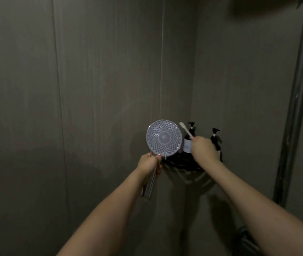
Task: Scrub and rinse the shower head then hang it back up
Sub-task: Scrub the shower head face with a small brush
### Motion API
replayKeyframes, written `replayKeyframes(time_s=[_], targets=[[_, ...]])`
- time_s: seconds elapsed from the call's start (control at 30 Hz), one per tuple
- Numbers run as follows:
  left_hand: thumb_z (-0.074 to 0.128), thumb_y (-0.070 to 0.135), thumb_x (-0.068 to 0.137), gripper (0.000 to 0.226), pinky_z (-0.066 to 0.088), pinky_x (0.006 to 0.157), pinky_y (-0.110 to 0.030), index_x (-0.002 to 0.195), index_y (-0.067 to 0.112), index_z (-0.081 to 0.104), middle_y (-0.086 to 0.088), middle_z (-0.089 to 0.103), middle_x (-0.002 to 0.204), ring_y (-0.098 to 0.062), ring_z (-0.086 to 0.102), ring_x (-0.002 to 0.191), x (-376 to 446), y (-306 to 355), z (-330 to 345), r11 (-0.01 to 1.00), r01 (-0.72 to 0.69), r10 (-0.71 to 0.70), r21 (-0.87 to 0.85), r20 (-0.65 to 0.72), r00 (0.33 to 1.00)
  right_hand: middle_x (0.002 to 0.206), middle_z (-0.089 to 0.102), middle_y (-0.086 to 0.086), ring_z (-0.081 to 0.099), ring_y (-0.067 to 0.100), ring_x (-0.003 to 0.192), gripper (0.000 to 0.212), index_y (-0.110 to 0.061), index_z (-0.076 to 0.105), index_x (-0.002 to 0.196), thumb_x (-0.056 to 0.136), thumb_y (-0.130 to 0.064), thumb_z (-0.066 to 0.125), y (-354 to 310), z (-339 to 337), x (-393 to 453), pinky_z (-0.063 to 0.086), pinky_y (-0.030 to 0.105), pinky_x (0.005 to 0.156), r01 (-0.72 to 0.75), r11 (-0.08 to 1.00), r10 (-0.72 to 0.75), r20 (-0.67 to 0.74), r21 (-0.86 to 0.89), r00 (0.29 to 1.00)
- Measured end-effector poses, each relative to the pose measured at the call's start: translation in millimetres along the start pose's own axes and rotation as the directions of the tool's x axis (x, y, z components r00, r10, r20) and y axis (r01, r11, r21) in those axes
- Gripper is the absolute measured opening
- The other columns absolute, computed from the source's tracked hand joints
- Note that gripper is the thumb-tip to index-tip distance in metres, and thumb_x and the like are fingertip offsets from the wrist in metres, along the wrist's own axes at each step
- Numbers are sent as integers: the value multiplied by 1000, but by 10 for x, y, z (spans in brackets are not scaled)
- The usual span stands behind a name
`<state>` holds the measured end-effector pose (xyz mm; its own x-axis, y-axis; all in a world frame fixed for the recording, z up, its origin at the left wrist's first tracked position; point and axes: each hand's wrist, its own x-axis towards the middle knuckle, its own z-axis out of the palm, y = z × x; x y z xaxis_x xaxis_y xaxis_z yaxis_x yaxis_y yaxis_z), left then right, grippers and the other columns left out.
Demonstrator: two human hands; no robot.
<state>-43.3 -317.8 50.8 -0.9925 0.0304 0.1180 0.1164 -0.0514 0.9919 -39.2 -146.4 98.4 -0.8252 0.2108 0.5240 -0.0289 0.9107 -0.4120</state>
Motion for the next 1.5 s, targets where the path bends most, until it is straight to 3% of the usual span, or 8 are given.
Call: replayKeyframes(time_s=[0.13,0.33,0.53,0.73,0.93,1.13,1.3,1.5], targets=[[47,13,92,21,32,39,-16,72,12,50,-10,46,55,-12,40,33,18,-46,63,1000,-1,1,-25,-14,1000,87,67,16,64,32,74,26,-11,60,99,95,-23,37,-339,266,-328,42,33,54,455,884,-452,55,-107,890],[49,17,92,23,34,39,-17,70,14,52,-9,46,56,-14,41,36,-9,-83,73,999,36,-36,-2,-1,999,90,63,15,53,25,72,30,-5,61,101,96,-13,32,40,188,-133,42,31,62,6,998,-8,45,59,999],[48,15,89,19,34,40,-17,70,14,53,-8,49,55,-12,42,34,-24,-108,122,999,33,-33,-8,4,999,84,63,10,63,28,73,24,-12,58,106,94,-17,37,-349,349,-380,46,32,55,368,926,-361,85,-81,929],[48,16,92,18,35,40,-17,74,13,51,-8,47,55,-13,41,35,-34,-73,42,999,39,-39,4,-17,999,95,65,19,56,28,76,33,2,60,107,97,-13,32,154,183,-103,39,29,61,-124,989,120,43,87,992],[48,11,90,19,34,41,-17,71,11,52,-10,47,55,-14,41,35,-23,-73,60,999,38,-39,-16,-35,999,88,66,13,64,30,77,25,-12,59,96,95,-20,36,-377,372,-465,46,35,56,359,930,-347,129,-82,929],[46,15,93,17,35,38,-15,77,12,49,-8,46,56,-10,40,30,-43,-79,4,999,50,-50,-17,-19,999,85,59,12,48,22,68,33,-7,60,109,96,-11,30,-13,201,-270,37,30,57,-11,999,14,81,-34,997],[48,12,89,15,35,41,-18,75,11,54,-9,49,55,-13,43,35,-26,-107,32,999,45,-45,-6,-27,999,78,60,6,60,22,68,26,-13,60,102,96,-19,35,-332,402,-520,47,33,53,313,946,-300,138,-86,944],[45,15,94,18,38,41,-20,77,11,52,-8,48,59,-16,43,43,-30,-69,-39,1000,29,-28,11,-22,999,89,63,16,59,30,79,33,-1,60,110,95,-8,32,173,223,-209,41,30,61,-153,985,148,76,77,986]])
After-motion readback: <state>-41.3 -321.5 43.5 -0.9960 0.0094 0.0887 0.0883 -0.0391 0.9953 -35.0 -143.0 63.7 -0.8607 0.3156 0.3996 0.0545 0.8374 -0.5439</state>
